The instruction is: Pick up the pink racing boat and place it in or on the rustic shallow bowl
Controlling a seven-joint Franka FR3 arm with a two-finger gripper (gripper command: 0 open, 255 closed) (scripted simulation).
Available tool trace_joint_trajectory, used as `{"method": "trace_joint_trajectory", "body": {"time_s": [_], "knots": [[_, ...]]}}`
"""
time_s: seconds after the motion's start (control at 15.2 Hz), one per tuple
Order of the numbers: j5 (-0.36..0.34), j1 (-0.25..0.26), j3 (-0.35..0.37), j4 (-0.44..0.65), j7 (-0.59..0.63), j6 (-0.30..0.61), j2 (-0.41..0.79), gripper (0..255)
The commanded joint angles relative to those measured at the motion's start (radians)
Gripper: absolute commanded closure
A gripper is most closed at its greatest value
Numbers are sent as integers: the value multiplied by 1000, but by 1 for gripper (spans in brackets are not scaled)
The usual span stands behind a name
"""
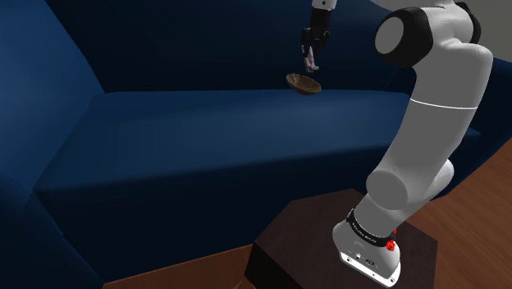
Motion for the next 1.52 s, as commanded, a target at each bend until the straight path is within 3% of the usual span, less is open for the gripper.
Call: {"method": "trace_joint_trajectory", "body": {"time_s": [0.0,0.79,1.32,1.39,1.45], "knots": [[-2,0,0,-33,-3,27,-6,255],[-11,13,3,-253,-1,207,-47,255],[-11,13,3,-253,-1,207,-47,255],[-11,13,3,-253,-1,207,-47,0],[-11,13,3,-253,-1,207,-47,0]]}}
